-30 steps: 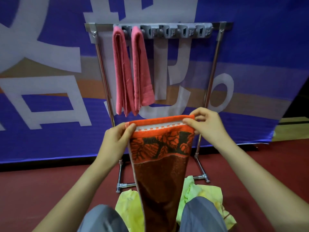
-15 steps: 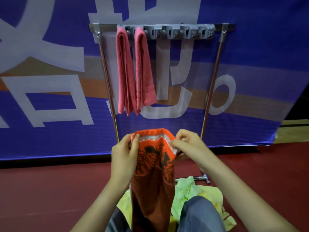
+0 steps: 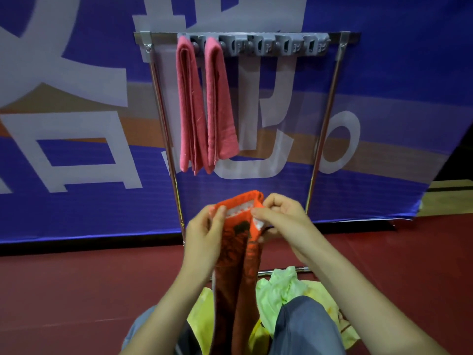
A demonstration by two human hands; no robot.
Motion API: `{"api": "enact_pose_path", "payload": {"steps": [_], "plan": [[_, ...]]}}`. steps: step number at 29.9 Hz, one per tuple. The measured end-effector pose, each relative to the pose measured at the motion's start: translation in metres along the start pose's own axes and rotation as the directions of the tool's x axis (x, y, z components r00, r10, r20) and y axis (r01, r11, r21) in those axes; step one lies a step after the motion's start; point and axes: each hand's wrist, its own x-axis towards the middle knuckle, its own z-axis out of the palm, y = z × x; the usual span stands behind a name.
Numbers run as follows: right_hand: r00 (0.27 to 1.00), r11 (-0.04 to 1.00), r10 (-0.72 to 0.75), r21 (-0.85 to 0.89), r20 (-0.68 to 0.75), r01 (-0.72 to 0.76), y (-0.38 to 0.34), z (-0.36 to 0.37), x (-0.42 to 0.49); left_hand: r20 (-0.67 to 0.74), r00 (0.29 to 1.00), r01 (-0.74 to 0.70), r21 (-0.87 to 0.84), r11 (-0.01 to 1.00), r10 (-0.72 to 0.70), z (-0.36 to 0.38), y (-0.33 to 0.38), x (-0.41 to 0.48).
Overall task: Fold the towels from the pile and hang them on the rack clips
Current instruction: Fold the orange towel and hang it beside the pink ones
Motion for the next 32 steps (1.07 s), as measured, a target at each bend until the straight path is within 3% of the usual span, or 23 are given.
{"api": "enact_pose_path", "payload": {"steps": [4,6,10,14,22,32], "plan": [[0.983,0.992,-0.069,-0.117,-0.17,0.05,-0.01,-0.026,0.007,-0.015,1.0,0.017,0.058,0.998,-0.016,-0.027,-0.001,0.022],[0.978,0.987,-0.082,-0.152,-0.189,0.054,-0.012,-0.033,0.008,0.002,1.0,0.001,0.104,0.995,-0.001,-0.038,0.0,0.027],[0.993,0.997,0.004,-0.07,-0.114,-0.012,-0.005,-0.016,0.007,-0.066,0.997,-0.016,0.171,0.985,0.028,-0.023,-0.004,0.02],[0.997,0.996,0.08,0.027,-0.015,-0.08,0.004,0.012,0.005,-0.037,0.997,-0.061,0.147,0.987,0.067,0.004,0.0,-0.003],[0.995,0.972,0.092,0.214,0.033,-0.097,0.011,0.01,0.004,-0.097,0.995,-0.025,0.059,0.998,0.031,0.009,-0.002,0.0],[0.985,0.96,0.14,0.232,0.096,-0.159,0.015,0.012,0.004,0.105,0.994,0.016,-0.041,0.999,-0.012,0.013,-0.003,-0.01]]}}
